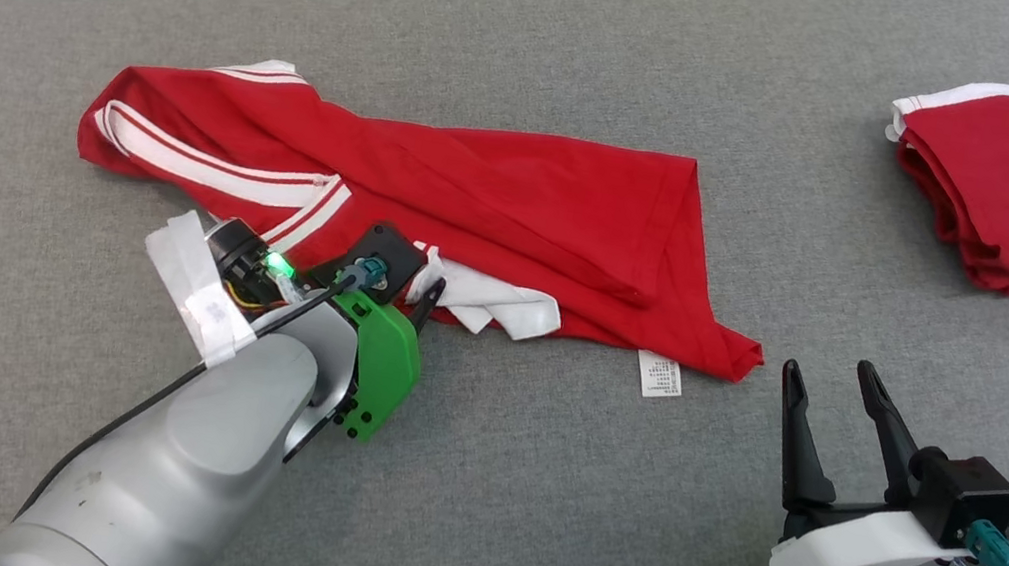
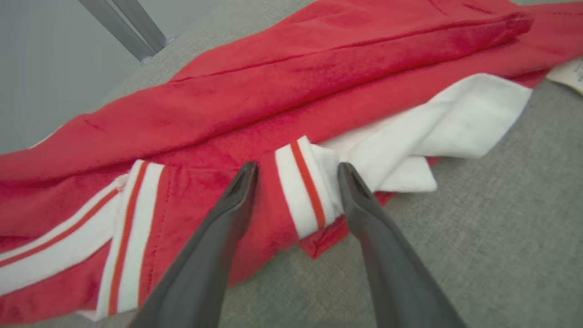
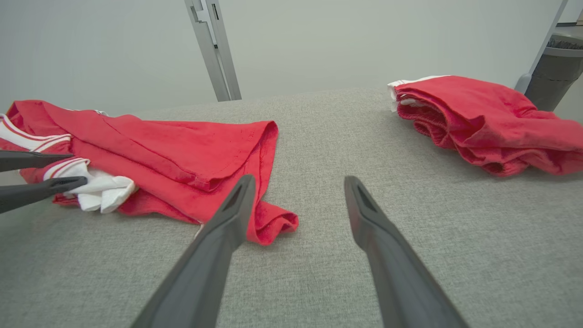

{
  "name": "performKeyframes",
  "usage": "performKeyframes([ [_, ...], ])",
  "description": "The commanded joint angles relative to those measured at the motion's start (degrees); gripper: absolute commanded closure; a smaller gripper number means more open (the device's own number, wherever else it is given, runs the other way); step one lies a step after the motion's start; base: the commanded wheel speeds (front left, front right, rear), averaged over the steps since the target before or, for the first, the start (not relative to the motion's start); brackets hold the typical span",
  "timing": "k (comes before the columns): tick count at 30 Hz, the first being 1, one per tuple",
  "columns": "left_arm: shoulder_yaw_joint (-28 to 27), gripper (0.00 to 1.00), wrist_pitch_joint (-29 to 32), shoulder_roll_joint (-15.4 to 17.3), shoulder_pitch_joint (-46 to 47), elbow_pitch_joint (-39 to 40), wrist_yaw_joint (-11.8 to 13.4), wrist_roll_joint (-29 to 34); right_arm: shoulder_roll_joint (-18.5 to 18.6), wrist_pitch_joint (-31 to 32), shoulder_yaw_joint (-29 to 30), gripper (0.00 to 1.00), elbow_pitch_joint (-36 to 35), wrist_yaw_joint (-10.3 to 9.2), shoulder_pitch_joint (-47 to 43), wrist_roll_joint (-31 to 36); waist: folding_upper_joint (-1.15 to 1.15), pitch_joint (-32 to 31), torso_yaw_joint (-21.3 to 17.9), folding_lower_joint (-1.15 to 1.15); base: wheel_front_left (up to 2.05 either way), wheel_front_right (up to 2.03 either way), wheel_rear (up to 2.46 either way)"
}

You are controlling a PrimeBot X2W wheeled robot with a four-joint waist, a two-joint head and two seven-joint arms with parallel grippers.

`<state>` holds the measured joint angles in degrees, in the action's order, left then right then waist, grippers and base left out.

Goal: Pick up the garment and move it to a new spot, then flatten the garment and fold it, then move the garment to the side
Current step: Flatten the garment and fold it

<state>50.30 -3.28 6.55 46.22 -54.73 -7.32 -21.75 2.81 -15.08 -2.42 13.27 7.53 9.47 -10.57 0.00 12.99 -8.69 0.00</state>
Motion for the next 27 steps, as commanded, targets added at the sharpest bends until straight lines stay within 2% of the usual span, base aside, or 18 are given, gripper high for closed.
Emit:
performKeyframes([
  [1,0.7,0.62,0.3,0.4,0.4,-0.4,-0.2,-0.8,0.2,-0.1,0.0,0.0,0.0,-0.09,0.7,-0.2,0.0,0.1,0.2,0.0,0.0,0.0,0.0],
  [2,1.2,0.77,0.4,0.5,0.4,-0.6,-0.2,-1.3,0.2,-0.1,-0.1,0.0,0.0,-0.09,0.8,-0.2,0.0,0.1,0.3,0.0,0.0,0.0,0.0],
  [4,1.9,1.0,0.4,0.8,0.6,-1.2,-0.2,-1.6,0.2,-0.1,-0.2,0.0,0.1,-0.09,0.8,-0.2,0.0,0.2,0.3,0.0,0.0,0.0,0.0],
  [9,1.7,1.0,-1.2,0.6,1.3,-3.0,-0.1,-2.5,0.2,-0.1,-0.4,0.0,0.0,-0.09,1.1,-0.3,0.0,0.3,0.4,0.0,0.0,0.0,0.0],
  [17,-1.3,1.0,-9.2,1.1,-0.9,-1.0,1.1,-5.2,0.2,-0.1,0.9,0.0,0.1,-0.09,-0.2,0.1,0.0,-0.8,1.2,0.0,0.0,0.0,0.0],
  [23,-6.3,1.0,-11.8,4.8,-6.1,8.6,4.0,-7.8,0.2,-0.1,1.7,0.0,0.3,-0.09,-1.2,0.6,0.0,-3.0,3.1,0.0,0.0,0.0,0.0],
  [27,-11.1,1.0,-11.9,10.0,-13.6,21.4,6.6,-8.4,0.2,-0.1,2.3,0.0,0.3,-0.09,-2.4,0.9,0.0,-4.6,4.5,0.0,0.0,0.0,0.0],
])
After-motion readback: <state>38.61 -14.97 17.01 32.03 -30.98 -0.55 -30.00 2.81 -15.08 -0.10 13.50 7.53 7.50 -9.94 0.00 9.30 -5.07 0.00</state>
